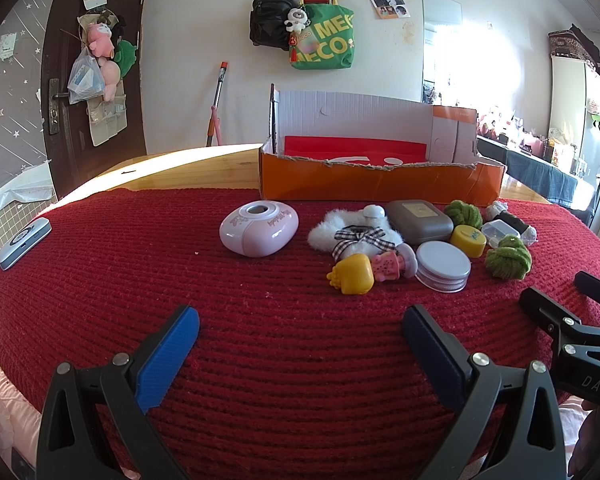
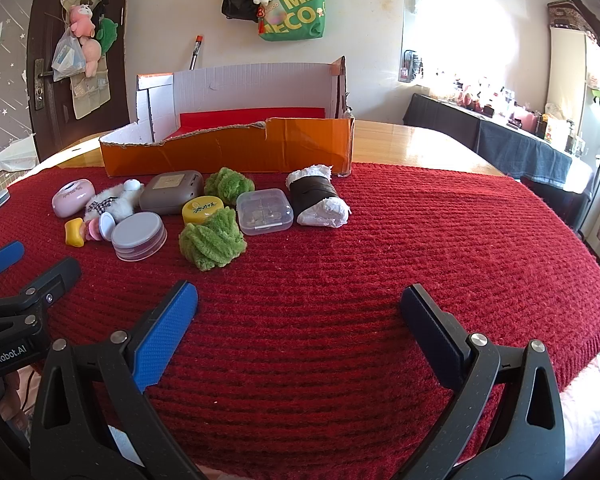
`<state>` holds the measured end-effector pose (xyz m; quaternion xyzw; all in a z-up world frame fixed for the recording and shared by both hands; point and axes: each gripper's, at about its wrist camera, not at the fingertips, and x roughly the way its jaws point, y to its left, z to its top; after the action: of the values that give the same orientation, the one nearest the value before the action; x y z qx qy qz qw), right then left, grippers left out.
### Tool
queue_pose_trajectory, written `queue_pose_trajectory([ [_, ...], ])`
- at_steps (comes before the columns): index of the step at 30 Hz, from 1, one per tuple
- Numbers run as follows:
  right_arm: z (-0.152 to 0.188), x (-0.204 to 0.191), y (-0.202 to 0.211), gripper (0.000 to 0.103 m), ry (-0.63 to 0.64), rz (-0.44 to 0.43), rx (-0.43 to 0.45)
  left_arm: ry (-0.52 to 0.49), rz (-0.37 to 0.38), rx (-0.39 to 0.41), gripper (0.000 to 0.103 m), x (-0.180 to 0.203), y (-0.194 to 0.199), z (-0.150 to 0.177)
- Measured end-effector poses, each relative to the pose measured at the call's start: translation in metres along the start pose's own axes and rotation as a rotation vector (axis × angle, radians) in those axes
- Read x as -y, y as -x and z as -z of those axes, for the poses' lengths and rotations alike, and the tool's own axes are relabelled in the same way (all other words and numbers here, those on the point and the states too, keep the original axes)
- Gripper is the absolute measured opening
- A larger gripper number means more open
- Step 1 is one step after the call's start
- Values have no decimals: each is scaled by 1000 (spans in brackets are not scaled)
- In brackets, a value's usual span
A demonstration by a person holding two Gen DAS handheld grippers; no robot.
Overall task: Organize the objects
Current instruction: 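Grasp the pink round case with the left tool while the right tool grasps the black-and-white roll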
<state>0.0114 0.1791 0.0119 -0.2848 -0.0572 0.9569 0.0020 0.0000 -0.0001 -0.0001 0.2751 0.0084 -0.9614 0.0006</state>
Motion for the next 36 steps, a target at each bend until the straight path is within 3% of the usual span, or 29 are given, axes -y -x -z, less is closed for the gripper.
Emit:
queue_pose_trajectory([
  [21,-1,-1,1,103,2,-6,-5,-4,12,-12,103,-3,-3,-1],
  [36,-39,7,-8,103,9,-31,-56,-26,40,-45,103,-19,-3,-53],
])
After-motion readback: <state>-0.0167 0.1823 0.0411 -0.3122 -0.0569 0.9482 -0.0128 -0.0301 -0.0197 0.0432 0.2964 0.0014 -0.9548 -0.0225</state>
